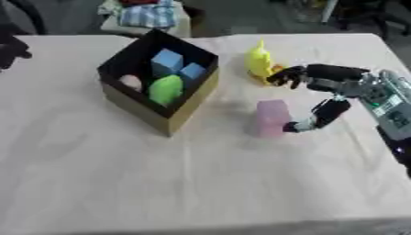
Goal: Pick up objects on the table and place them in the box.
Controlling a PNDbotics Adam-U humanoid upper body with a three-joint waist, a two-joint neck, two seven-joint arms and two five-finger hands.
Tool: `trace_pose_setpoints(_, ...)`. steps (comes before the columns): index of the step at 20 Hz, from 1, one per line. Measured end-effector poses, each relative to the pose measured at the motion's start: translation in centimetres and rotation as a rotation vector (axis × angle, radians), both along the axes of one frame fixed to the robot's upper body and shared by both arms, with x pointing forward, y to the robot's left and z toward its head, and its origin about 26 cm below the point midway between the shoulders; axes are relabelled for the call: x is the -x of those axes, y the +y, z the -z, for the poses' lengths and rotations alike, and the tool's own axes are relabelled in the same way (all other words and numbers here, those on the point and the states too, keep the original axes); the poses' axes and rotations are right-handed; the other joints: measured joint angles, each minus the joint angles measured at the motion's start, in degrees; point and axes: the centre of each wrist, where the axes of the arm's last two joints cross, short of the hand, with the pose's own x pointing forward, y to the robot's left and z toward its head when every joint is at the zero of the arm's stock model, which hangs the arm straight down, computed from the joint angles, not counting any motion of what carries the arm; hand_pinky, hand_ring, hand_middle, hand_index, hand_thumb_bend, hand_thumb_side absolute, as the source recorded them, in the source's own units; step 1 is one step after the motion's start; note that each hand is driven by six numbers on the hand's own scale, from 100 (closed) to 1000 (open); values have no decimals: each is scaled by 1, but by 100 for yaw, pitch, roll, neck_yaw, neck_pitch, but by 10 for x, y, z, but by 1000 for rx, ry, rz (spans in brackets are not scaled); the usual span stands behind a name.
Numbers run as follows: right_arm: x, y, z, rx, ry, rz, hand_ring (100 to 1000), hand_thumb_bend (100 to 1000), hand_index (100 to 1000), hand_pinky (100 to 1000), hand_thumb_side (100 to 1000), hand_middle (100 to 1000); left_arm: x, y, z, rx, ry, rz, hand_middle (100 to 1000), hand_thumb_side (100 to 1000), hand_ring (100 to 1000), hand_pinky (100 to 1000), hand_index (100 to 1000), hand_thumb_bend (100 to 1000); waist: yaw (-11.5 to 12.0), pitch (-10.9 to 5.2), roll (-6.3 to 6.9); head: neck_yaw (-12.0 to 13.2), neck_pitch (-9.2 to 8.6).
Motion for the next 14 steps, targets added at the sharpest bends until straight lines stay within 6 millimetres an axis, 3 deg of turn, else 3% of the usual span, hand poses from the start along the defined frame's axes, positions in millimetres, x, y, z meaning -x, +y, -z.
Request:
trace_pose_setpoints(7, -11, 3, 18, 7, 16, 38, 867, 478, 986, 760, 388, 893, 0, -2, 1, 5, 4, 7, 577, 670, 615, 778, 808, 558, 44, 0, 2, -40, 0)
trace_pose_setpoints(14, -14, 4, 29, 40, 12, 44, 839, 460, 931, 756, 372, 821, 0, -2, 1, 4, 7, 9, 576, 670, 614, 777, 808, 556, 62, 3, 2, -42, 0)
